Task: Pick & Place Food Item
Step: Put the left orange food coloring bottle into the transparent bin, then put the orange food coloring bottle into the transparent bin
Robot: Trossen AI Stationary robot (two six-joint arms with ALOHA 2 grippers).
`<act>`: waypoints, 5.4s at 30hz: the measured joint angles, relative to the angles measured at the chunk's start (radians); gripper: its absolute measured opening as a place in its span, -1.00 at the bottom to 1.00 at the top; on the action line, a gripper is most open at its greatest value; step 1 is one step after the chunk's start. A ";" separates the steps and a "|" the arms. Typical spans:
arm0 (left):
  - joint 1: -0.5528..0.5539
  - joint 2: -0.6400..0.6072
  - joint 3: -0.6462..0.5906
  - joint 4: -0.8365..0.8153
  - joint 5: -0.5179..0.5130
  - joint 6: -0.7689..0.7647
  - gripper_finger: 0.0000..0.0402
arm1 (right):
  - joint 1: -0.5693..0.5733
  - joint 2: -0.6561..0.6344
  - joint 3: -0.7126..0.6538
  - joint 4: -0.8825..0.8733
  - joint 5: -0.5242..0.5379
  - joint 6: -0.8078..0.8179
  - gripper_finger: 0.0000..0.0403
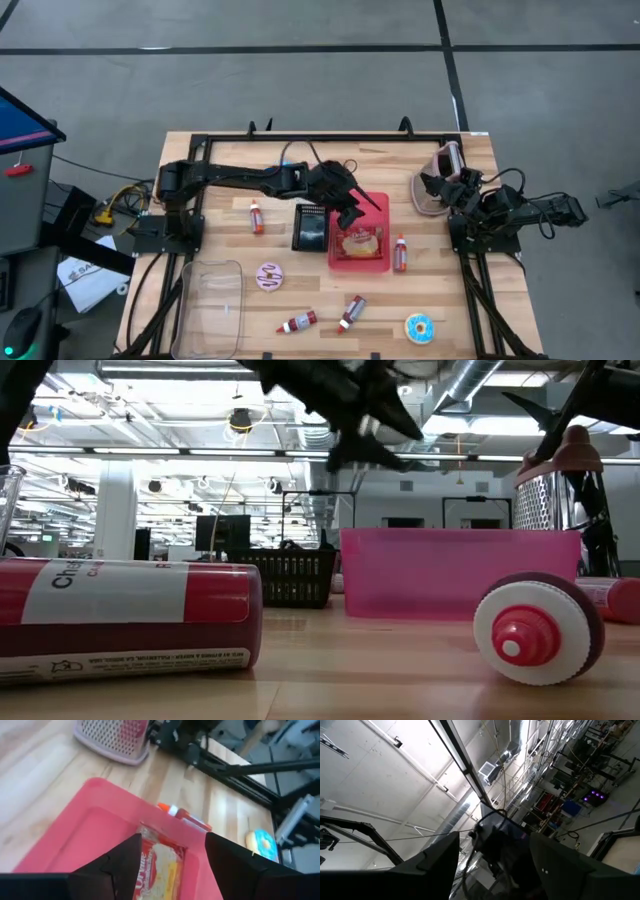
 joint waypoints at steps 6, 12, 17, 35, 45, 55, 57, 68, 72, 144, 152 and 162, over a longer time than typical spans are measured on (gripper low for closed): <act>0.029 -0.165 0.000 -0.404 -0.156 0.128 0.08 | 0.001 0.000 0.000 0.033 0.000 0.000 0.17; 0.012 -0.323 0.000 -0.913 -0.295 -0.144 0.11 | 0.000 0.000 0.000 0.116 0.001 -0.010 0.17; -0.056 -0.447 -0.072 -1.127 -0.406 -0.603 0.14 | 0.000 0.000 0.000 0.119 0.007 -0.035 0.17; 0.039 -0.712 -0.761 -0.580 -0.317 -1.132 0.23 | 0.000 0.000 0.000 0.165 0.013 -0.064 0.17; 0.165 -0.639 -0.769 -0.565 -0.299 -0.971 0.38 | 0.001 0.000 0.000 0.163 0.023 -0.060 0.17; 0.185 -0.472 -0.770 -0.461 -0.259 -0.936 0.43 | 0.001 0.000 0.000 0.161 0.012 -0.061 0.17; 0.186 -0.439 -0.770 -0.460 -0.258 -0.935 0.43 | 0.002 0.000 0.000 0.162 0.002 -0.061 0.17; 0.204 -0.319 -0.767 -0.431 -0.262 -0.936 0.32 | 0.015 0.000 0.000 0.165 -0.003 -0.061 0.17; 0.203 -0.315 -0.766 -0.429 -0.264 -0.926 0.02 | 0.016 0.000 0.000 0.165 -0.002 -0.061 0.17; -0.869 -0.670 -0.770 -0.590 -0.178 -0.924 -0.31 | 0.020 0.000 0.101 0.067 0.072 -0.088 0.17; -0.869 -0.789 -0.770 -0.586 -0.179 -0.936 -0.18 | 0.020 0.000 0.101 0.067 0.072 -0.088 0.17; -0.829 -0.969 -0.770 -0.323 -0.187 -0.839 -0.10 | 0.021 0.014 0.101 0.048 0.018 -0.087 0.17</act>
